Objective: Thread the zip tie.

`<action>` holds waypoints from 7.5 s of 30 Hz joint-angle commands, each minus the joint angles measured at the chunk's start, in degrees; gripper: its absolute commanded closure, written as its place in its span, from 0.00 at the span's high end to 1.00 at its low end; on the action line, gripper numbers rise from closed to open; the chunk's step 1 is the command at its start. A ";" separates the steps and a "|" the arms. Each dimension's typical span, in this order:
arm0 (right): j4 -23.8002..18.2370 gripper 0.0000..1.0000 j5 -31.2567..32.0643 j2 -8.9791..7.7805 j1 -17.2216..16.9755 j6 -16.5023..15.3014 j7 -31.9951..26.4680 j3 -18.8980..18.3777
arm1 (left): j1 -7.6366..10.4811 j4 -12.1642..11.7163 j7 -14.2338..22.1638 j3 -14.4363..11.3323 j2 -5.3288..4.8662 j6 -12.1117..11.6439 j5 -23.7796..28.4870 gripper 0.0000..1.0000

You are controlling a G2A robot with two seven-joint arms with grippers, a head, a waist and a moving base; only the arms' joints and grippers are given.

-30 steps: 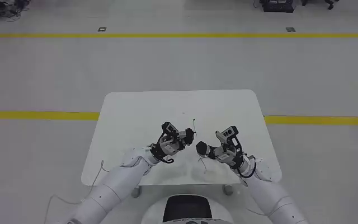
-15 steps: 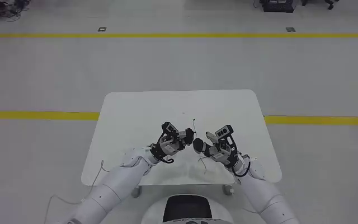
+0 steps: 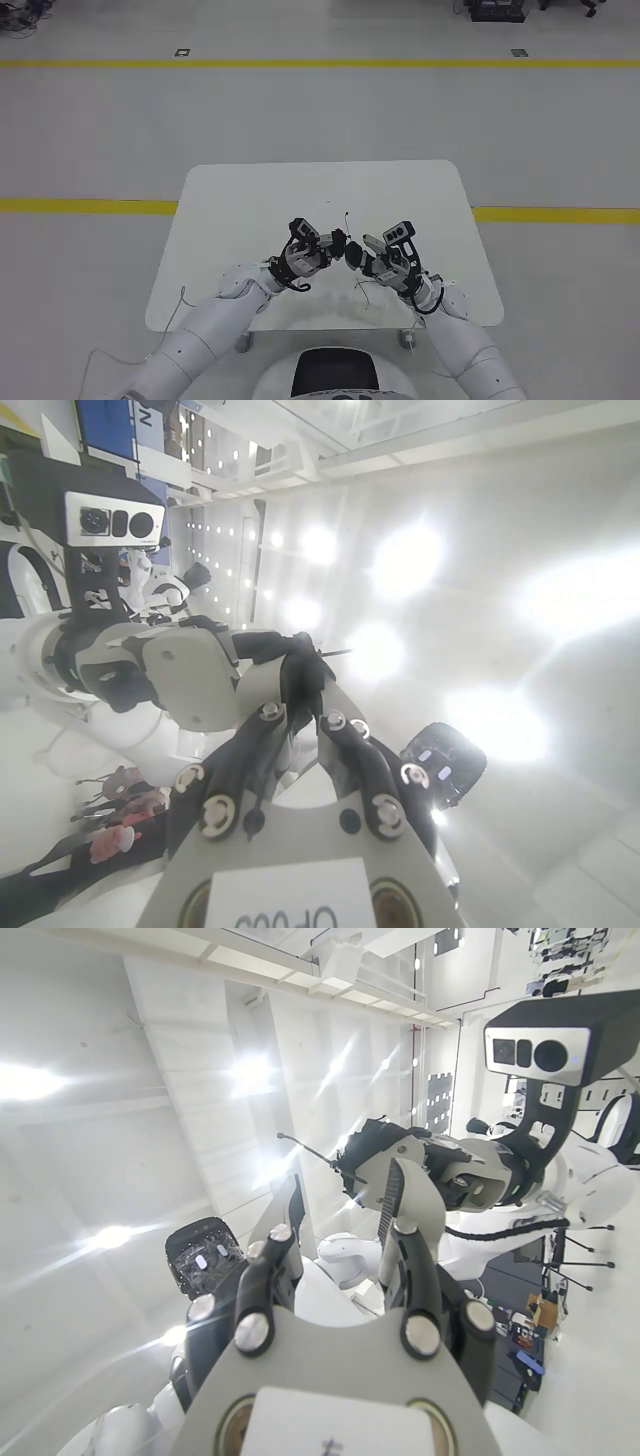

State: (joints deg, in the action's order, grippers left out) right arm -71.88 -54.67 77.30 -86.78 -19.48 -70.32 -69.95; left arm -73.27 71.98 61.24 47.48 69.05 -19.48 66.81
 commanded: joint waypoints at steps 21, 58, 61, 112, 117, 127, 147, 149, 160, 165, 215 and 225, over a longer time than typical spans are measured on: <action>2.10 0.25 1.76 2.66 0.79 0.00 -2.05 -1.94 | 0.00 0.00 0.00 0.00 0.00 0.00 0.00 0.00; 2.85 0.15 3.99 4.64 0.88 0.00 -2.74 -4.20 | 0.00 0.00 0.00 0.00 0.00 0.00 0.00 0.00; 2.96 0.15 4.07 4.77 0.91 0.00 -2.75 -4.32 | 0.00 0.00 0.00 0.00 0.00 0.00 0.00 0.00; 1.89 0.00 7.24 5.05 -0.41 0.00 -2.28 -8.25 | 0.00 0.00 0.00 0.00 0.00 0.00 0.00 0.00; 1.34 0.00 7.23 4.96 -0.91 0.00 -2.19 -8.97 | 0.00 0.00 0.00 0.00 0.00 0.00 0.00 0.00; 0.55 0.00 7.17 4.81 -1.61 0.00 -2.08 -10.11 | 0.00 0.00 0.00 0.00 0.00 0.00 0.00 0.00; -0.25 0.00 7.00 4.60 -2.15 0.00 -2.01 -11.82 | 0.00 0.00 0.00 0.00 0.00 0.00 0.00 0.00; -0.32 0.00 6.98 4.58 -2.19 0.00 -2.00 -11.99 | 0.00 0.00 0.00 0.00 0.00 0.00 0.00 0.00; -0.65 0.00 7.05 4.54 -2.47 0.00 -1.95 -12.66 | 0.00 0.00 0.00 0.00 0.00 0.00 0.00 0.00; -0.65 0.00 7.11 4.52 -2.49 0.00 -1.94 -12.84 | 0.00 0.00 0.00 0.00 0.00 0.00 0.00 0.00; -0.08 0.00 7.55 4.19 -3.05 0.00 -1.78 -14.92 | 0.00 0.00 0.00 0.00 0.00 0.00 0.00 0.00; 0.90 0.00 7.76 4.16 -2.67 0.00 -1.44 -15.12 | 0.00 0.00 0.00 0.00 0.00 0.00 0.00 0.00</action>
State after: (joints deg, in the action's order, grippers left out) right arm -71.02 -46.92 81.47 -89.45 -19.48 -71.75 -85.01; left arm -73.27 71.98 61.24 47.48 69.05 -19.48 66.81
